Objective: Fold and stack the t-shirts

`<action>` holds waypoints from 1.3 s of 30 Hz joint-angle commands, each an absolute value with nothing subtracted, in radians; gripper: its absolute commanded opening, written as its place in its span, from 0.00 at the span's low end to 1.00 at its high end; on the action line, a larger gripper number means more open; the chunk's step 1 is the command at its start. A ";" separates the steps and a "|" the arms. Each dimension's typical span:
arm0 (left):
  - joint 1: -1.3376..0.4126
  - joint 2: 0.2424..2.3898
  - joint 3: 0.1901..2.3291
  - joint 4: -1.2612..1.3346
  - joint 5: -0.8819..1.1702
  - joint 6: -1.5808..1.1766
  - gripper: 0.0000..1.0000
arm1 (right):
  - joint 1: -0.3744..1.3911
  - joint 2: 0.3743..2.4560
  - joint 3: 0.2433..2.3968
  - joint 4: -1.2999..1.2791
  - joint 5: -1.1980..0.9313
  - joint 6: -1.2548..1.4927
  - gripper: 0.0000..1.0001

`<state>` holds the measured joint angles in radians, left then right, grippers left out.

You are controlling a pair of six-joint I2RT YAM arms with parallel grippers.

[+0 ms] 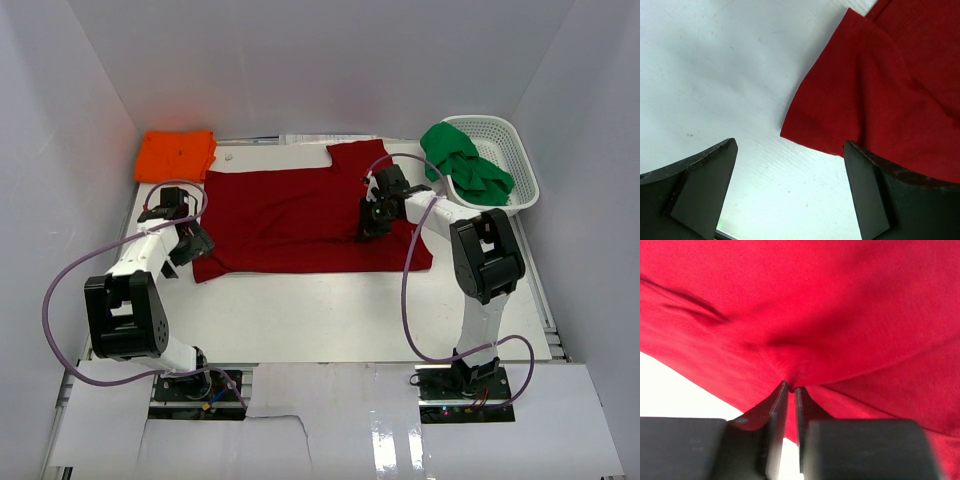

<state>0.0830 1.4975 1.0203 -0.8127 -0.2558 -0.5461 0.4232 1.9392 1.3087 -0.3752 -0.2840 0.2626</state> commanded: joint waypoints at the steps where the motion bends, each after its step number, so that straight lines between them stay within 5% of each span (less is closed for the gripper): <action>1: 0.081 1.442 1.016 -0.805 -0.288 -0.540 0.98 | 0.446 1.944 1.429 -0.359 -0.319 0.275 0.13; 9: 0.081 1.457 0.980 -0.784 -0.301 -0.537 0.98 | 0.469 2.078 1.672 -0.414 -0.350 0.282 0.14; 10: 0.081 1.457 0.971 -0.782 -0.302 -0.537 0.98 | 0.469 2.107 1.742 -0.413 -0.356 0.282 0.23; 12: 0.081 1.462 0.968 -0.776 -0.296 -0.534 0.98 | 0.469 2.198 1.827 -0.431 -0.359 0.273 0.67; 15: 0.081 1.471 0.974 -0.778 -0.285 -0.526 0.98 | 0.469 2.229 1.919 -0.431 -0.364 0.259 0.79; 32: 0.081 1.502 0.939 -0.769 -0.123 -0.537 0.98 | 0.468 1.795 1.364 -0.537 0.021 0.173 0.69; 39: 0.081 1.506 0.949 -0.727 -0.072 -0.604 0.97 | 0.443 1.721 1.178 -0.514 0.103 0.192 0.49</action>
<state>0.0830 1.5169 0.9409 -0.7689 -0.1173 -0.5648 0.4572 1.7660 1.1995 -0.5083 0.0280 0.1928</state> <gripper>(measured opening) 0.977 0.527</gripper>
